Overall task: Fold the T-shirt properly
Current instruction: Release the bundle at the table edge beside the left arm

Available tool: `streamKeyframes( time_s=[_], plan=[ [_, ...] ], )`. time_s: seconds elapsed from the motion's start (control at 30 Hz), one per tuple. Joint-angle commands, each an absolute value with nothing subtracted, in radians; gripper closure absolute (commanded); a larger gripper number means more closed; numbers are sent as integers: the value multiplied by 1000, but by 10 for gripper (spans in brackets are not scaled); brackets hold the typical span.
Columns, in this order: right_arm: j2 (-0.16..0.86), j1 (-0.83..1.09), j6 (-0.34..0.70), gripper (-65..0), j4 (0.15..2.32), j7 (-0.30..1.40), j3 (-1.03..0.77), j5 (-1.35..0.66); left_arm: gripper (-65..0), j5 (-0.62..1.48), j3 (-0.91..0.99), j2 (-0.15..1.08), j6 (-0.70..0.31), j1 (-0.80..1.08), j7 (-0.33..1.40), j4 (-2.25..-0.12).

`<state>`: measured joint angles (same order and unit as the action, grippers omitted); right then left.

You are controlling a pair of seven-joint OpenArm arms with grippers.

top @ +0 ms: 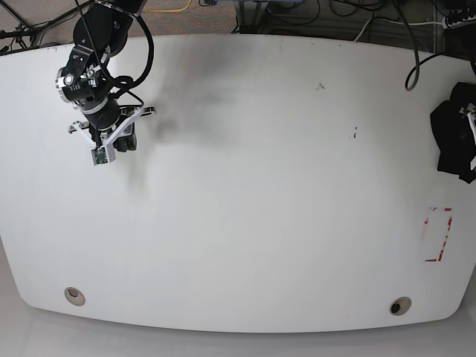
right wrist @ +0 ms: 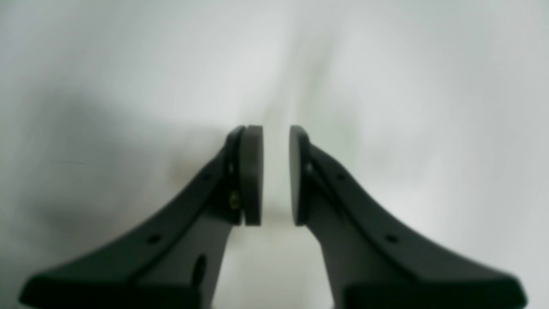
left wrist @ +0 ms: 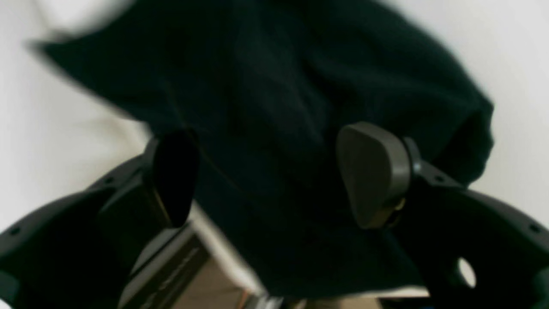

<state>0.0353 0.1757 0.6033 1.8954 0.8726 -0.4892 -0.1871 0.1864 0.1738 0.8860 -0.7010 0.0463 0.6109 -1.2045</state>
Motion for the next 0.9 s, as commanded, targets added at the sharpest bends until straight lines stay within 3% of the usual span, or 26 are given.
streamKeyframes(
  time_s=[0.0, 0.37, 0.63, 0.87],
  plan=[
    [42, 171, 607, -98, 1917, 848, -489, -202, -500, 188, 188, 935, -698, 27, 605, -1222],
    [45, 165, 607, -98, 1914, 843, -487, -193, -500, 191, 188, 918, -698, -110, 743, -1382],
    [41, 145, 596, -95, 1868, 742, -418, -62, -500, 97, 185, 699, -698, -147, 780, -1589],
    [7, 205, 598, -95, 1817, 449, -414, 24, -499, -114, 191, 380, -698, -104, 602, -1670]
  ],
)
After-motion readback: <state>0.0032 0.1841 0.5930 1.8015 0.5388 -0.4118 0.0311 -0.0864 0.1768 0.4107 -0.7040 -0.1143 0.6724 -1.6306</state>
